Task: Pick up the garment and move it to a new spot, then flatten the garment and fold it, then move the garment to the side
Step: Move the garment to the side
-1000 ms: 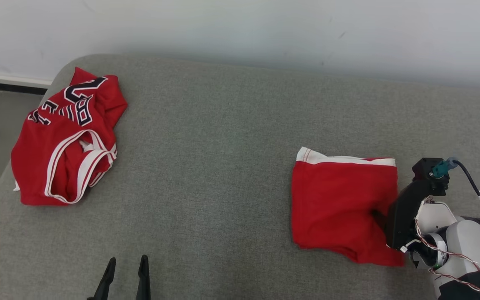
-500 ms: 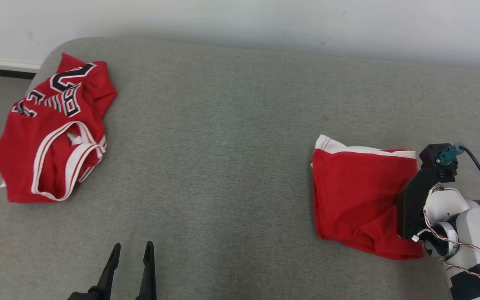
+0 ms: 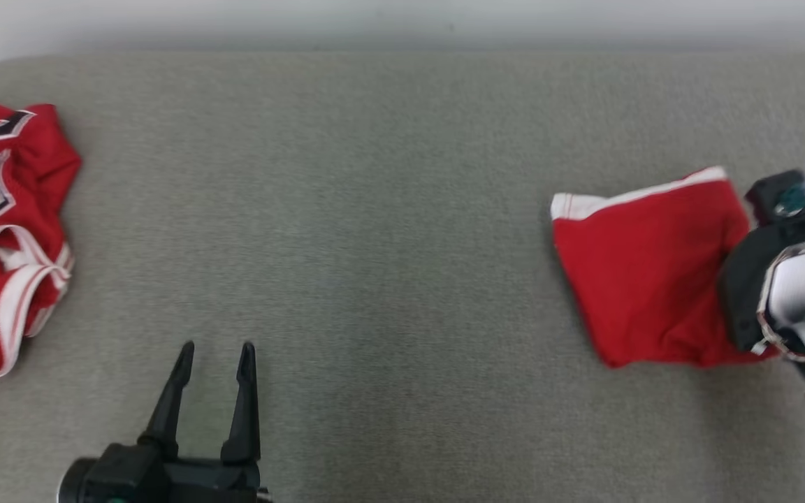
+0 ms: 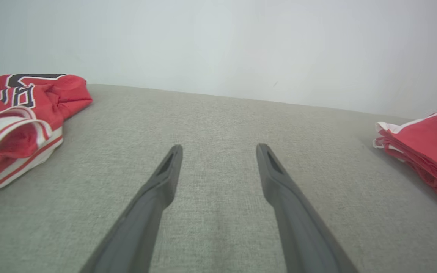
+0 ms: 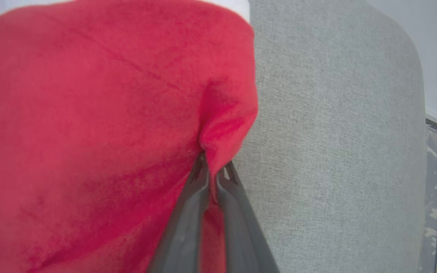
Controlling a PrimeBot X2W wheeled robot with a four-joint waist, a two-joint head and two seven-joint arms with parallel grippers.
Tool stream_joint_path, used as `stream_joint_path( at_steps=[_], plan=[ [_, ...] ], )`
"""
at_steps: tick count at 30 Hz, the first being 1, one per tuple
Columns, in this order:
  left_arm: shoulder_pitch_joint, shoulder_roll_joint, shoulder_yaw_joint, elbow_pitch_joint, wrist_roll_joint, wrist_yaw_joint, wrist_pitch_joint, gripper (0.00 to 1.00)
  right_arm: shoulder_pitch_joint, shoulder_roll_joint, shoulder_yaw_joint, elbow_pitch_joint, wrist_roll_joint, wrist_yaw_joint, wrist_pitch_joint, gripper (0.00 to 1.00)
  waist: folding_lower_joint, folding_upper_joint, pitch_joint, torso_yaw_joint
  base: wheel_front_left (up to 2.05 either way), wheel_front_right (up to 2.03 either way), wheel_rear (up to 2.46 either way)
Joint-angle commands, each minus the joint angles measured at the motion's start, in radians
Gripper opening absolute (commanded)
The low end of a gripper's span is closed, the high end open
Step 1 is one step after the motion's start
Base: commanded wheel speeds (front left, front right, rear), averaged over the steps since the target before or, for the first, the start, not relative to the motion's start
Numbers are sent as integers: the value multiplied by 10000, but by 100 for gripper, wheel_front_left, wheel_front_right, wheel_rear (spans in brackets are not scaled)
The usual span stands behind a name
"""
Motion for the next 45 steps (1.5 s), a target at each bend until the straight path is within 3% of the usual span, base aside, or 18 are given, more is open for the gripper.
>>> stream_joint_path(
  at_steps=[1, 10, 21, 31, 45],
  plan=[
    [-277, -6, -4, -128, 189, -62, -32, 100, -266, -275, 66, 40, 124, -27, -199, 0, -1, -1, 901, -876, 0, 0, 0],
    [-1106, 286, -111, -887, 713, -133, -32, 100, -1283, -1324, 292, 739, 426, -27, -1697, 0, -1, -1, 2306, -2235, 0, 0, 0],
    [-1798, 958, -672, -1846, 932, -141, -32, 100, -1999, -2211, 230, 1326, 191, -27, -3608, 0, -1, -1, 3491, -3200, 0, 0, 0],
    [-1972, 1289, -739, -2072, 901, -143, -20, 100, -2392, -2610, 172, 1611, -172, -28, -4939, 0, -1, -1, 3847, -3492, 0, 0, 0],
    [-1990, 1329, -950, -1908, 871, -150, 16, 100, -2729, -2744, 104, 1599, -819, -28, -6040, 0, -1, -1, 4019, -3457, 0, 0, 0]
  ],
)
